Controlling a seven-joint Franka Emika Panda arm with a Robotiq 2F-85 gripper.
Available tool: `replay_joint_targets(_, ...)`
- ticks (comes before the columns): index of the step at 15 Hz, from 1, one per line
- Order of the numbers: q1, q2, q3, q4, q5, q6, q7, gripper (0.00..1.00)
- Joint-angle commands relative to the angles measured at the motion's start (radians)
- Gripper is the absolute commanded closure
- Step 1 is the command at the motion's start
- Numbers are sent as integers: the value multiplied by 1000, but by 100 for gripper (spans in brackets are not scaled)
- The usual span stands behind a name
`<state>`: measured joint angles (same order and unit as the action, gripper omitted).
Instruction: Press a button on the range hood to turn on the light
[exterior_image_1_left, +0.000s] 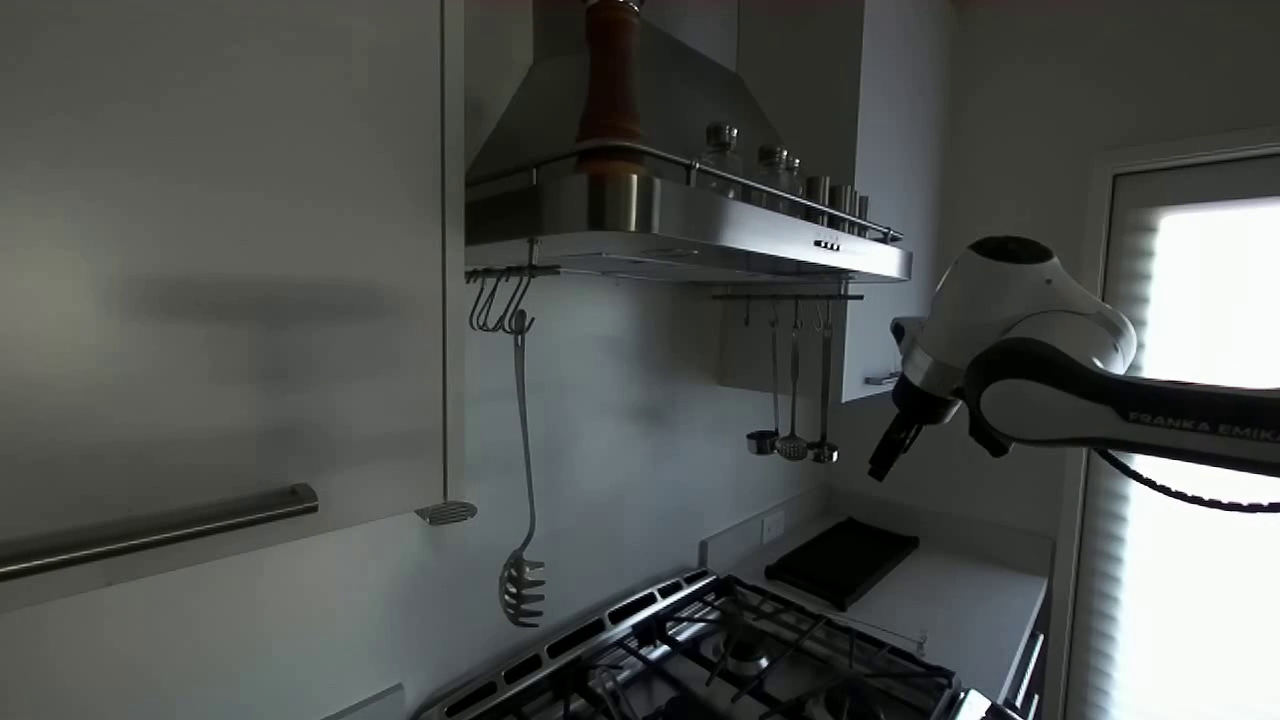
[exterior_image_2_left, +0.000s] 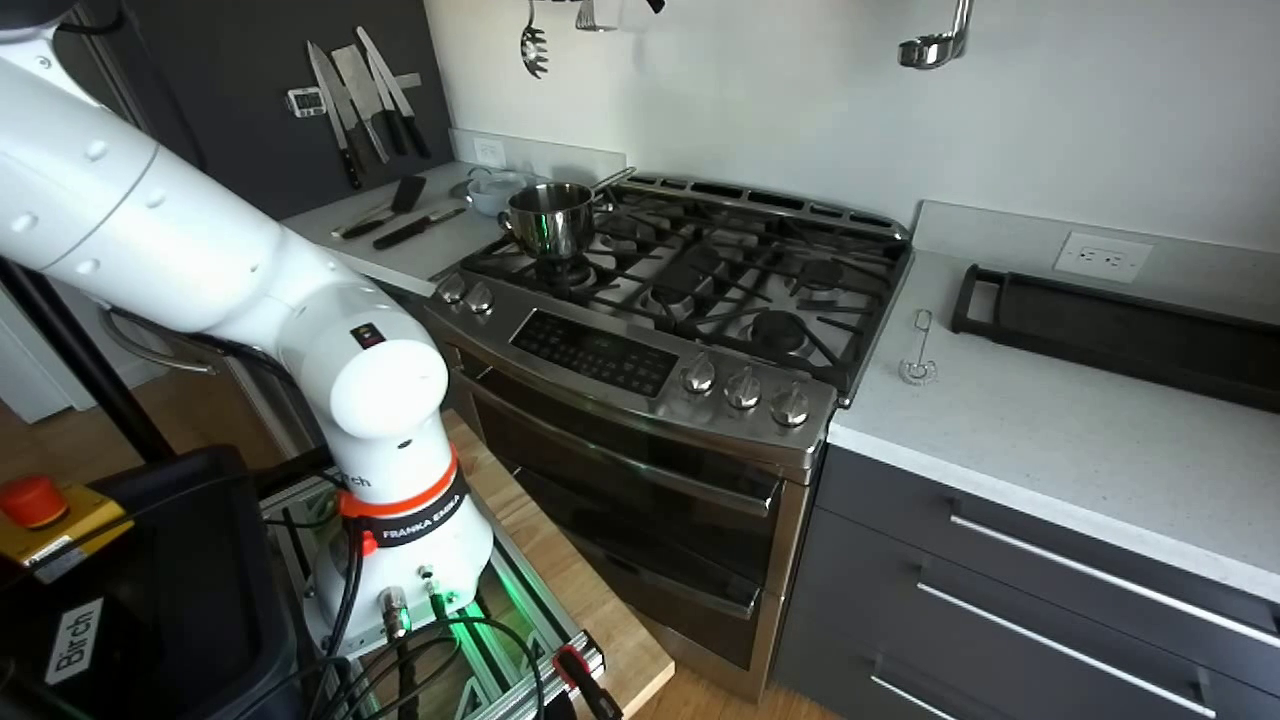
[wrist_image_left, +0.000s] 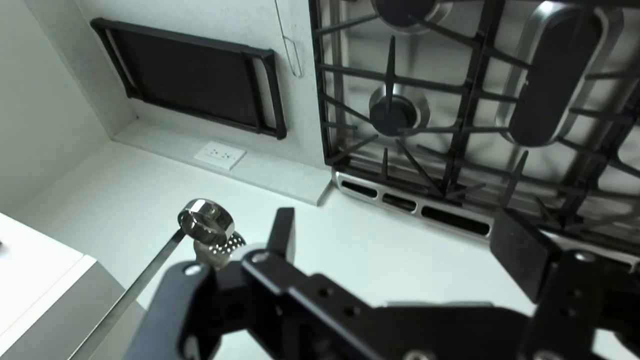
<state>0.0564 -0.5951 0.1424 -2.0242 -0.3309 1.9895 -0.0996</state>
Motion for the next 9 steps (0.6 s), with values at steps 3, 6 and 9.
replay_joint_targets(3, 24, -49, -10, 39, 116, -11, 79, 0)
replay_joint_targets(6, 24, -62, 3, 64, 144, -16, 102, 0)
replay_joint_targets(9, 20, -74, 22, 85, 145, -13, 121, 0)
